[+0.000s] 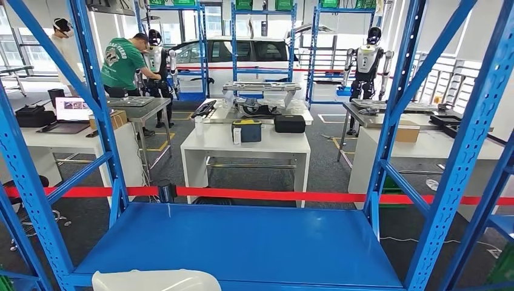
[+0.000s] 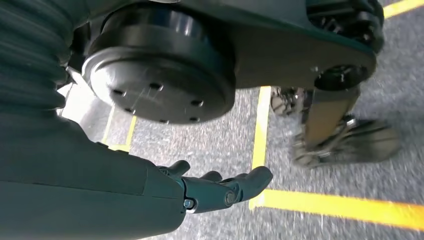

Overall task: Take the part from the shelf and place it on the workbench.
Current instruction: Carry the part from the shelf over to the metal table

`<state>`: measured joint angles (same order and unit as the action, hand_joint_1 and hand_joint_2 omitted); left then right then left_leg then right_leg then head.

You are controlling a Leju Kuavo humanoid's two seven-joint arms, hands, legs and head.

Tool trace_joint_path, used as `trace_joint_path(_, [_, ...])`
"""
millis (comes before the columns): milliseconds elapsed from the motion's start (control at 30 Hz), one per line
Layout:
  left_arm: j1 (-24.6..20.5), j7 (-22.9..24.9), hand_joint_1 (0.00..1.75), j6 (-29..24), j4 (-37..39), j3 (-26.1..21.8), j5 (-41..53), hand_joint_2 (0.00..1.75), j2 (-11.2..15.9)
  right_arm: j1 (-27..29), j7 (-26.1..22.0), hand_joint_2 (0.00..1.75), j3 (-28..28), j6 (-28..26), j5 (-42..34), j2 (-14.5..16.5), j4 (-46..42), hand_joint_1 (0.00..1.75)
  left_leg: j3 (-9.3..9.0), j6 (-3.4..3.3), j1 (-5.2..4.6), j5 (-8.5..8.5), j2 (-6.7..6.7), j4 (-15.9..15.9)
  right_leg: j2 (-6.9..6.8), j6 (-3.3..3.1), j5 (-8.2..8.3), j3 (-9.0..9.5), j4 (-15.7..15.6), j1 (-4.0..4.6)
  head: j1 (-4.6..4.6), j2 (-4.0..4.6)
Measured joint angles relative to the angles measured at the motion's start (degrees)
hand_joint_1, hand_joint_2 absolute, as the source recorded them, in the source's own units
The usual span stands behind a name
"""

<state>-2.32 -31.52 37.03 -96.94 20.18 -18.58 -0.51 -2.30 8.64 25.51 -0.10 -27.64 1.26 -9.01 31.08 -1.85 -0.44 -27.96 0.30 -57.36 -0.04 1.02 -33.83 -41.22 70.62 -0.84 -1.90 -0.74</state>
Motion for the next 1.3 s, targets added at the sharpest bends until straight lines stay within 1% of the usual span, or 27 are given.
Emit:
trace_joint_path(33, [0.0, 0.4, 1.54, 0.1, 0.4, 0.0, -0.2, 1.75, -0.3, 0.0, -0.3, 1.75, 0.0, 0.1, 0.0, 0.1, 0.0, 0.00, 0.91, -0.05, -0.14, 0.73, 0.04, -0.1, 0.00, -0.05, -1.09, -0.32, 3.1, 0.08, -0.01, 0.00])
trace_joint_path(67, [0.0, 0.6, 1.54, 0.1, 0.6, 0.0, -0.3, 1.75, -0.6, -0.1, -0.4, 1.75, 0.0, 0.3, 0.1, 0.1, 0.0, 0.00, 1.88, -0.05, -0.24, 1.44, 0.07, -0.3, 0.01, -0.19, -0.71, 0.12, 4.8, 0.20, 0.01, 0.00])
trace_joint_path(100, [0.1, 0.9, 1.54, 0.1, 0.8, 0.0, -0.3, 1.75, -0.8, 0.0, -0.5, 1.75, 0.0, 0.5, 0.3, 0.2, 0.0, 0.00, 2.96, 0.01, -0.30, 2.10, 0.07, -0.5, 0.01, -0.39, 0.74, 1.60, 4.4, 0.35, 0.02, 0.00])
trace_joint_path(167, [0.3, 1.2, 1.54, 0.0, 0.8, -0.1, -0.4, 1.75, -0.9, -0.1, -0.5, 1.75, 0.0, 0.9, 0.8, 0.2, 0.0, 0.00, 4.76, 0.25, -0.33, 3.18, 0.08, -1.2, 0.01, -0.91, 3.09, 7.39, -1.9, 0.72, 0.05, 0.00])
trace_joint_path(233, [0.9, 1.3, 1.54, -0.2, 0.7, -0.4, -0.3, 1.75, -1.1, -0.2, -0.4, 1.75, 0.0, 1.0, 1.0, 0.4, 0.0, 0.00, 5.70, 0.74, -0.40, 4.02, 0.16, -1.7, 0.05, -1.51, 2.13, 12.97, -9.9, 1.13, 0.07, 0.00])
trace_joint_path(300, [1.6, 1.2, 1.54, -0.5, 0.5, -0.7, -0.1, 1.75, -1.2, -0.3, 0.2, 1.75, 0.0, 0.9, 1.1, 0.6, 0.0, 0.00, 5.92, 1.39, -0.35, 4.98, 0.27, -1.7, 0.07, -2.09, 1.30, 14.43, -13.0, 1.44, 0.08, 0.00])
trace_joint_path(367, [2.2, 1.0, 1.54, -0.8, 0.2, -1.1, 0.1, 1.75, -1.2, -0.3, 0.8, 1.75, 0.0, 0.9, 1.1, 0.9, 0.0, 0.00, 6.33, 2.07, -0.24, 5.23, 0.15, -1.7, -0.16, -2.79, 2.49, 13.62, -13.3, 1.22, 0.09, 0.01])
trace_joint_path(400, [2.3, 1.0, 1.54, -0.9, 0.1, -1.3, 0.1, 1.75, -1.2, -0.3, 0.9, 1.75, 0.0, 0.9, 1.1, 1.0, 0.0, 0.00, 6.82, 2.43, -0.18, 3.89, 0.00, -2.6, -0.31, -3.19, 3.25, 13.03, -13.5, 1.06, 0.08, 0.01])
trace_joint_path(500, [2.8, 0.9, 1.54, -1.1, -0.1, -2.0, 0.1, 1.75, -1.2, -0.4, 0.8, 1.75, 0.0, 0.9, 1.2, 1.1, 0.0, 0.00, 8.89, 3.50, 0.33, -4.37, -0.27, -11.2, -0.57, -3.73, 5.45, 10.48, -13.5, 0.91, -0.10, 0.00])
trace_joint_path(533, [3.1, 0.9, 1.54, -1.1, -0.2, -2.3, 0.0, 1.75, -1.2, -0.4, 0.5, 1.75, 0.0, 0.9, 1.3, 1.2, 0.0, 0.00, 9.24, 3.76, 0.52, -5.83, -0.27, -14.6, -0.62, -3.65, 6.14, 9.50, -13.3, 0.91, -0.14, 0.00])
trace_joint_path(567, [3.4, 0.8, 1.54, -1.2, -0.2, -2.5, 0.0, 1.75, -1.2, -0.4, 0.2, 1.75, 0.0, 1.0, 1.5, 1.2, 0.0, 0.00, 9.02, 3.94, 0.68, -5.81, -0.26, -16.7, -0.68, -3.55, 6.78, 8.50, -13.1, 0.91, -0.15, 0.00])
trace_joint_path(600, [3.7, 0.8, 1.54, -1.2, -0.3, -2.7, 0.0, 1.75, -1.2, -0.4, 0.0, 1.75, 0.0, 1.0, 1.6, 1.2, 0.0, 0.00, 7.95, 4.08, 0.84, -4.70, -0.26, -17.0, -0.74, -3.40, 7.42, 7.45, -12.9, 0.89, -0.17, 0.00])
trace_joint_path(667, [3.9, 0.8, 1.54, -1.2, -0.4, -3.0, 0.0, 1.75, -1.3, -0.5, -0.1, 1.75, 0.1, 1.0, 1.7, 1.2, 0.0, 0.00, 2.77, 4.22, 1.16, -2.41, -0.30, -11.6, -0.80, -2.96, 8.68, 5.66, -12.3, 0.83, -0.18, 0.00])
trace_joint_path(733, [4.0, 0.7, 1.54, -1.2, -0.7, -3.1, 0.0, 1.75, -1.4, -0.6, -0.2, 1.75, 0.1, 1.0, 1.7, 1.2, 0.0, 0.00, -3.00, 3.86, 1.05, -3.23, -0.53, -3.4, -0.73, -2.31, 9.82, 4.57, -11.9, 0.84, -0.15, 0.00])
trace_joint_path(767, [4.1, 0.7, 1.54, -1.2, -0.9, -3.2, 0.0, 1.75, -1.4, -0.6, -0.3, 1.75, 0.1, 1.0, 1.7, 1.2, 0.0, 0.00, -4.33, 3.49, 0.87, -4.02, -0.65, -1.1, -0.68, -1.98, 10.36, 4.35, -11.9, 0.82, -0.14, 0.00])
trace_joint_path(833, [4.2, 0.6, 1.54, -1.2, -1.0, -3.3, 0.0, 1.75, -1.5, -0.6, -0.5, 1.75, 0.1, 1.1, 1.9, 1.3, 0.0, 0.00, -4.12, 2.31, 0.46, -3.72, -0.69, 0.0, -0.61, -1.17, 11.52, 4.13, -12.2, 0.59, -0.11, 0.00])
trace_joint_path(867, [4.2, 0.6, 1.54, -1.3, -1.0, -3.4, 0.1, 1.75, -1.6, -0.6, -0.7, 1.75, 0.1, 1.2, 2.0, 1.3, 0.0, 0.00, -3.67, 1.68, 0.41, -3.15, -0.56, 0.1, -0.52, -0.80, 11.37, 3.82, -12.0, 0.40, -0.14, 0.01])
trace_joint_path(900, [4.2, 0.6, 1.54, -1.4, -1.0, -3.5, 0.2, 1.75, -1.7, -0.6, -0.8, 1.75, 0.2, 1.4, 2.2, 1.4, 0.0, 0.00, -3.01, 1.03, 0.38, -2.47, -0.43, 0.1, -0.44, -0.48, 10.08, 3.31, -11.1, 0.26, -0.09, 0.01])
trace_joint_path(1000, [4.3, 0.6, 1.54, -1.7, -1.1, -3.9, 0.6, 1.75, -2.3, -1.0, -0.2, 1.75, 0.4, 1.8, 2.8, 1.4, 0.0, 0.00, -0.42, 0.00, 0.28, -0.19, -0.20, 0.1, -0.28, -0.13, 1.42, 0.90, -2.6, 0.19, 0.02, 0.00])
trace_joint_path(1033, [4.3, 0.8, 1.54, -1.8, -1.2, -4.0, 0.6, 1.75, -2.5, -1.3, 0.1, 1.75, 0.5, 1.7, 2.9, 1.4, 0.0, 0.00, 0.57, -0.05, 0.16, 0.63, -0.14, 0.0, -0.26, -0.14, -0.43, 0.38, 0.9, 0.22, 0.03, 0.00])
trace_joint_path(1067, [4.3, 1.1, 1.54, -1.7, -1.2, -4.0, 0.6, 1.75, -2.6, -1.5, 0.4, 1.75, 0.6, 1.6, 2.9, 1.4, 0.0, 0.00, 1.65, -0.08, 0.03, 1.46, -0.08, -0.1, -0.23, -0.23, -0.75, 0.46, 3.5, 0.27, 0.04, 0.00])
trace_joint_path(1100, [4.2, 1.4, 1.54, -1.7, -1.2, -4.1, 0.4, 1.75, -2.7, -1.7, 0.7, 1.75, 0.7, 1.4, 2.7, 1.4, 0.0, 0.00, 2.80, -0.06, -0.05, 2.25, -0.03, -0.3, -0.19, -0.37, 0.22, 1.32, 4.4, 0.37, 0.05, 0.00])
trace_joint_path(1133, [4.2, 1.7, 1.54, -1.5, -1.2, -4.1, 0.1, 1.75, -2.8, -1.8, 0.9, 1.75, 0.7, 1.1, 2.4, 1.3, 0.0, 0.00, 4.00, 0.01, -0.08, 2.98, -0.02, -0.6, -0.17, -0.55, 1.91, 3.23, 3.3, 0.49, 0.08, 0.00])
trace_joint_path(1167, [4.0, 1.9, 1.54, -1.4, -1.2, -4.1, -0.2, 1.75, -2.9, -1.8, 1.2, 1.75, 0.7, 0.9, 1.9, 1.2, 0.0, 0.00, 5.06, 0.13, -0.08, 3.65, -0.04, -0.9, -0.15, -0.77, 3.24, 6.15, 0.2, 0.63, 0.08, 0.00])
trace_joint_path(1233, [3.4, 2.3, 1.54, -0.9, -1.1, -4.1, -1.1, 1.75, -3.1, -1.7, 1.8, 1.75, 0.5, 0.4, 0.7, 0.8, 0.0, 0.00, 6.54, 0.58, -0.15, 4.77, -0.06, -1.5, -0.15, -1.24, 2.54, 12.48, -8.3, 1.02, 0.09, 0.00])
trace_joint_path(1267, [2.9, 2.7, 1.54, -0.6, -0.9, -4.0, -1.6, 1.75, -3.2, -1.7, 2.1, 1.75, 0.4, 0.1, 0.2, 0.7, 0.0, 0.00, 6.85, 0.89, -0.14, 5.28, -0.03, -1.7, -0.13, -1.46, 1.55, 14.35, -11.5, 1.19, 0.08, 0.00])
trace_joint_path(1300, [2.4, 3.0, 1.54, -0.3, -0.7, -3.9, -2.1, 1.75, -3.4, -1.7, 2.4, 1.75, 0.2, 0.0, -0.3, 0.6, 0.0, 0.00, 6.99, 1.25, -0.09, 5.84, 0.01, -1.6, -0.10, -1.71, 0.85, 15.05, -13.2, 1.37, 0.08, 0.00])
